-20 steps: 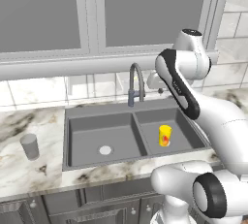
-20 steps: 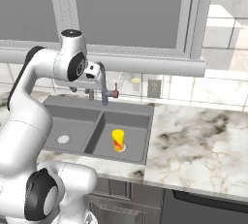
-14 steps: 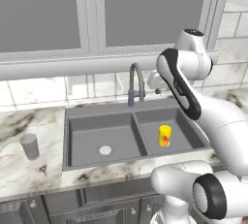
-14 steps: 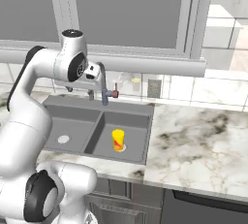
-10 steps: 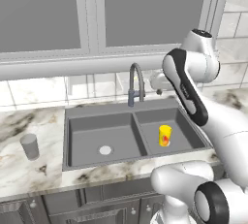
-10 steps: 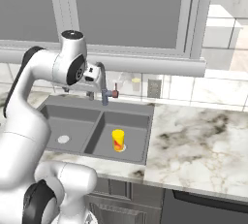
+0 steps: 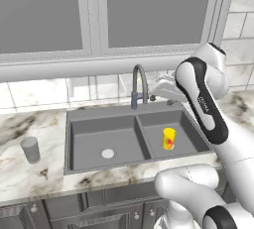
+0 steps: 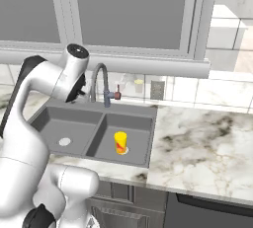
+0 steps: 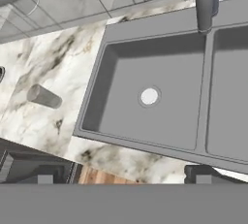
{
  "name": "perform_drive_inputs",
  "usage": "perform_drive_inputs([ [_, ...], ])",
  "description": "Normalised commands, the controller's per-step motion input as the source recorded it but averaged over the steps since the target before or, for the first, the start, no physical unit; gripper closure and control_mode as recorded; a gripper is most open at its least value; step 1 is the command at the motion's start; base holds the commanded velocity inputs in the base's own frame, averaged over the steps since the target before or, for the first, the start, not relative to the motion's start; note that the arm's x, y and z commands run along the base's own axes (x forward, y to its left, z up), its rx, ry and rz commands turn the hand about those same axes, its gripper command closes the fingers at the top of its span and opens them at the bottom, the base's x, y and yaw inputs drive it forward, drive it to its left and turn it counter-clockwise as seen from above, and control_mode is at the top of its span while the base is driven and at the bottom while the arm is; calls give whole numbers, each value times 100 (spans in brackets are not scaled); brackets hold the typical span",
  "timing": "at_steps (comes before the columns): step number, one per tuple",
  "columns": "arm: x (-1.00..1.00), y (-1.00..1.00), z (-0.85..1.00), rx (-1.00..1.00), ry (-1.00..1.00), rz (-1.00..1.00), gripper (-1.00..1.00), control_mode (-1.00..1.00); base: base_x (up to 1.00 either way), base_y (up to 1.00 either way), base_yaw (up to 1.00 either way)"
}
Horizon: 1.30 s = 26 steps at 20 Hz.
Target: Move any existing items from the left basin to the right basin for drying. Then move the glass cup from the counter to the left basin of the sink for washing.
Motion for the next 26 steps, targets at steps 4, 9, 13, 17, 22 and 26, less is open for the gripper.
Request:
perform_drive_inputs([
  [4,0,100,-2,8,21,0,-100,-100,0,0,0],
  [9,18,100,0,0,37,0,-100,-100,0,0,0],
  [13,41,100,-5,0,50,0,-100,-100,0,0,0],
  [17,20,100,-31,0,43,0,-100,-100,0,0,0],
  [22,0,100,-48,0,25,-1,-100,-100,0,0,0],
  [26,0,95,-53,-5,13,-12,-100,-100,0,0,0],
])
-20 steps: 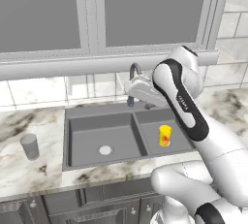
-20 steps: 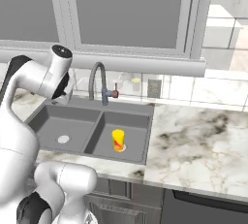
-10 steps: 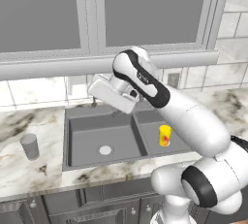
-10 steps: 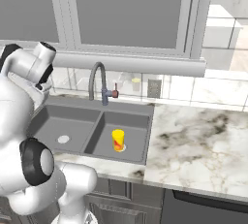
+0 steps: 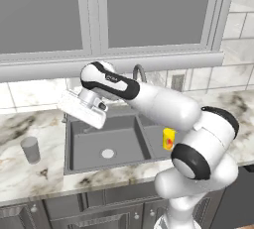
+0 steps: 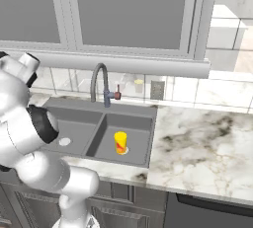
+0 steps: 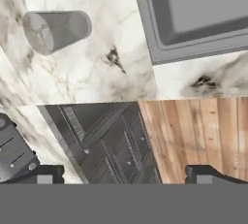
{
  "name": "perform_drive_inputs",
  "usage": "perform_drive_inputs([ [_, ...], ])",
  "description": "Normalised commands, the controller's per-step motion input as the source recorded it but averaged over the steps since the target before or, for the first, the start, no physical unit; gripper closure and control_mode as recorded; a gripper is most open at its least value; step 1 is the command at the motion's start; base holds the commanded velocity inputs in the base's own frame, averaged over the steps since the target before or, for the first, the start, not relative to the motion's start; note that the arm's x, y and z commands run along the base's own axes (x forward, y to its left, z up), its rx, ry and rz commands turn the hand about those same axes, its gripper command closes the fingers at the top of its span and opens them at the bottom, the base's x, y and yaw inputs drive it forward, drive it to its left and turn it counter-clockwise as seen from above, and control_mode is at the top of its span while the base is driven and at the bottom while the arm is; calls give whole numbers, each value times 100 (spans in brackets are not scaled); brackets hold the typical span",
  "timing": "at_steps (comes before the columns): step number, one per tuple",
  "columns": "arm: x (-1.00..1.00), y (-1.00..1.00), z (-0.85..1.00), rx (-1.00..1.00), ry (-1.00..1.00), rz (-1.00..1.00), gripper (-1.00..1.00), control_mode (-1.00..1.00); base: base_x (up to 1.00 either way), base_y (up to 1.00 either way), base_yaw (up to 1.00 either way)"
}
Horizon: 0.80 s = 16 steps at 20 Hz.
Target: Move any existing items from the left basin to the right basin for drying. Then move the glass cup from the counter to the left basin of the sink for washing.
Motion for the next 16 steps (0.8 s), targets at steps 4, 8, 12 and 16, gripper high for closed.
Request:
perform_drive_inputs([
  [4,0,85,-59,-8,3,-20,-100,-100,0,0,0],
  [8,2,51,-24,-1,0,-23,-100,-100,0,0,0],
  [12,19,36,-12,0,0,-19,-100,-100,0,0,0],
  [16,19,29,-10,-2,0,-14,-100,-100,0,0,0],
])
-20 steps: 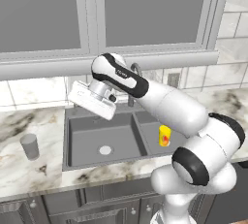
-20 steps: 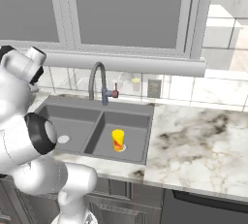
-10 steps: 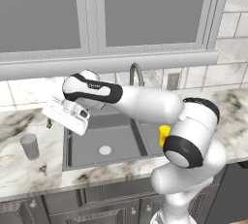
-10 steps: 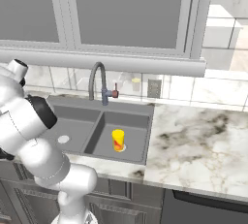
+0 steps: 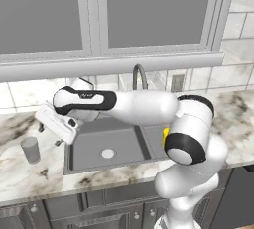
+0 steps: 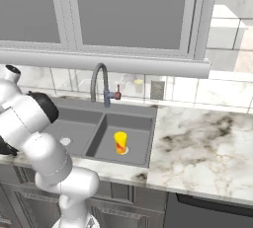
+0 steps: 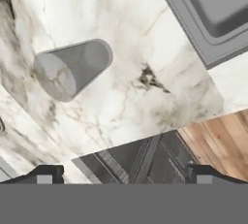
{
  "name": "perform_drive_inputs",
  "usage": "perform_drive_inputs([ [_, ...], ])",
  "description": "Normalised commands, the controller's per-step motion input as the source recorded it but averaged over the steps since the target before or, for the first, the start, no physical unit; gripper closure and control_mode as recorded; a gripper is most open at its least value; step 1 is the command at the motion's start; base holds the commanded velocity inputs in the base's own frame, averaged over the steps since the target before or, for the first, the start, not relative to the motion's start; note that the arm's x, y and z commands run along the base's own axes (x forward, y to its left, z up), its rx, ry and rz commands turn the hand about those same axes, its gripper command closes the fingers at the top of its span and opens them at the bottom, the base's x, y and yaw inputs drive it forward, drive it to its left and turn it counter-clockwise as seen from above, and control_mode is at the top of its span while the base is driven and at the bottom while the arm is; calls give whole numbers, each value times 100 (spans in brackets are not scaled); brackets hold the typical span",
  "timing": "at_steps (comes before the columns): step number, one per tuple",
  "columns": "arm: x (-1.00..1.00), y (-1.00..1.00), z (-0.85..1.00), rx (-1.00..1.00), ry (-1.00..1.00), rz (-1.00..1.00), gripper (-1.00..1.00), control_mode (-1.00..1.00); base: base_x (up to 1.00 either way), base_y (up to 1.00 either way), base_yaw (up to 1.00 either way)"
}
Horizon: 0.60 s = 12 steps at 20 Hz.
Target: Move any existing items from the left basin to the right basin for drying. Then move the glass cup from the counter to the left basin of the sink for washing.
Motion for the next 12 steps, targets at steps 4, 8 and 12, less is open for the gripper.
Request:
perform_drive_inputs([
  [4,14,18,-13,-13,-3,-10,-100,-100,0,0,0],
  [8,17,18,-3,-19,-6,-1,-100,-100,0,0,0],
  [12,9,10,0,-16,-1,1,-100,-100,0,0,0],
])
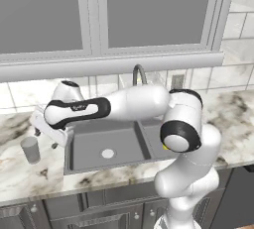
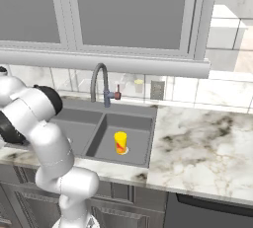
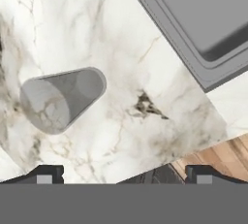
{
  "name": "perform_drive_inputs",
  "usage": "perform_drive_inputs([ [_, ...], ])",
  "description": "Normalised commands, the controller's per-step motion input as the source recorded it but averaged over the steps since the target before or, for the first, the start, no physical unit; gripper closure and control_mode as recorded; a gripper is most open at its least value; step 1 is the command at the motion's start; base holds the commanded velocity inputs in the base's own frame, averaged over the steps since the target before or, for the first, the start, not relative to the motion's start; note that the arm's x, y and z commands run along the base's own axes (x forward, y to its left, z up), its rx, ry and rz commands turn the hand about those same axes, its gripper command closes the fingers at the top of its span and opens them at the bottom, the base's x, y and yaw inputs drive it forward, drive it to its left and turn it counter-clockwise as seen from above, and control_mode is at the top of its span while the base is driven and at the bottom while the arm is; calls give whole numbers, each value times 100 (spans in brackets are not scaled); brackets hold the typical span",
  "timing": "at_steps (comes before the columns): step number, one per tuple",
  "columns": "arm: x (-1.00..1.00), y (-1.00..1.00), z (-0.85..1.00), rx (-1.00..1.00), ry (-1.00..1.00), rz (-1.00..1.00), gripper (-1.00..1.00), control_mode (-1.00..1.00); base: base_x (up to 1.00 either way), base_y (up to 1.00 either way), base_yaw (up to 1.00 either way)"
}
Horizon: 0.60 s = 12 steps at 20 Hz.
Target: Move any existing items from the left basin to the right basin for drying. Then move the glass cup from the counter to the left basin of the sink for washing.
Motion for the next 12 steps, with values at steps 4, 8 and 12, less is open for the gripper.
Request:
perform_drive_inputs([
  [4,9,4,0,-4,0,6,-100,-100,0,0,0],
  [8,17,2,0,0,0,11,-100,-100,0,0,0],
  [12,14,0,0,0,0,19,-100,-100,0,0,0],
])
